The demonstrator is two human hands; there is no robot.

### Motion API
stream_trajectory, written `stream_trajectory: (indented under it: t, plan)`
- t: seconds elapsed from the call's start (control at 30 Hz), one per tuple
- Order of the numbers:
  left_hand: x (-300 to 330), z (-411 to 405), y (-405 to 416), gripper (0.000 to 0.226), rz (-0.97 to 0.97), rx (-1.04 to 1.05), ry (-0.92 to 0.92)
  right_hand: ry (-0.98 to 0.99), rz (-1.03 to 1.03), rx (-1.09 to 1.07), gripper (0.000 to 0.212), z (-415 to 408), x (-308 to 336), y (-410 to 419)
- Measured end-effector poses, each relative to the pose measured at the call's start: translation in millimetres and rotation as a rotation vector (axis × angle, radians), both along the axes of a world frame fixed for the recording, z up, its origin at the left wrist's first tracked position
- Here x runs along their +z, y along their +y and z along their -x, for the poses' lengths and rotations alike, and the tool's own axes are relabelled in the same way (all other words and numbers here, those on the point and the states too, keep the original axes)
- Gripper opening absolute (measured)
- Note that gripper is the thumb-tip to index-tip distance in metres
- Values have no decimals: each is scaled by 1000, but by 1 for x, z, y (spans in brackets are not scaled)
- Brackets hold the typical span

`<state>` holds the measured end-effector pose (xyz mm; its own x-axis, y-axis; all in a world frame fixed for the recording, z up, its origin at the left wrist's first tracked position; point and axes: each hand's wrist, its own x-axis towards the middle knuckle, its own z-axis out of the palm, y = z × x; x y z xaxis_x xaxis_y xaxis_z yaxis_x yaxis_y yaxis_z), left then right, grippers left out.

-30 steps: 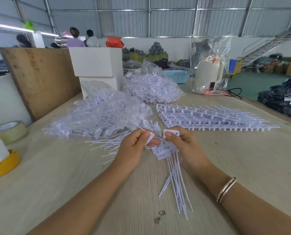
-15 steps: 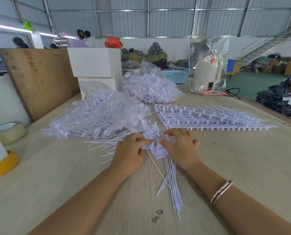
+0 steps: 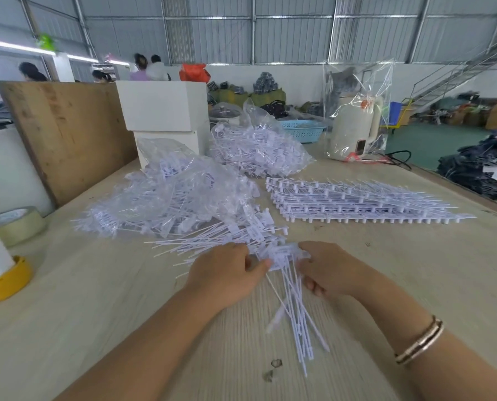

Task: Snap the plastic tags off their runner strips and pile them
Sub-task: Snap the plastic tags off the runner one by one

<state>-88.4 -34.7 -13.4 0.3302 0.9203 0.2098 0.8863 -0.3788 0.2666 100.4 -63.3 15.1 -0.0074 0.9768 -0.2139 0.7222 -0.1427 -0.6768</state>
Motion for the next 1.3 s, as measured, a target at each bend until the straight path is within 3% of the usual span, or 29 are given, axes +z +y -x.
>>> stream_trajectory:
  t: [0.07, 0.17, 0.27, 0.33, 0.43, 0.5, 0.67, 0.83, 0.93, 1.13, 1.23, 1.3]
  plan:
    - [-2, -3, 2, 49, -27, -28, 4, 186, 28, 17, 19, 8, 1, -3]
    - [-4, -3, 3, 56, -41, -29, 21, 282, -41, 121, 20, 16, 0, -5]
    - [-3, -2, 5, 60, -21, -24, 18, 413, -23, 75, 55, 23, -5, -4]
    - [-3, 0, 5, 56, -2, -38, 22, 462, 5, 83, 60, 25, -5, -4]
    - [-1, 1, 5, 57, 25, -52, 27, 428, -12, 88, 57, 22, -4, -3]
    - [0, 1, 5, 61, 29, -43, 60, 377, -76, 56, 42, 19, -1, -2]
    - [8, 9, 5, 38, 96, -21, 100, 457, -261, -224, 38, -3, -1, 10]
    - [15, 14, 0, 24, 58, -121, 301, 444, -331, -362, 34, -15, -14, 19]
    - [13, 15, -1, 31, 56, -178, 360, 404, -354, -411, 33, -20, -20, 25]
    - [16, 21, 0, 43, 131, -227, 310, 420, -362, -436, 33, -26, -23, 30]
    - [24, 26, 5, 14, 50, -259, 196, 437, -384, -444, 31, -28, -25, 30]
    - [31, 30, 16, 13, -90, -233, 128, 461, -385, -456, 29, -28, -25, 29]
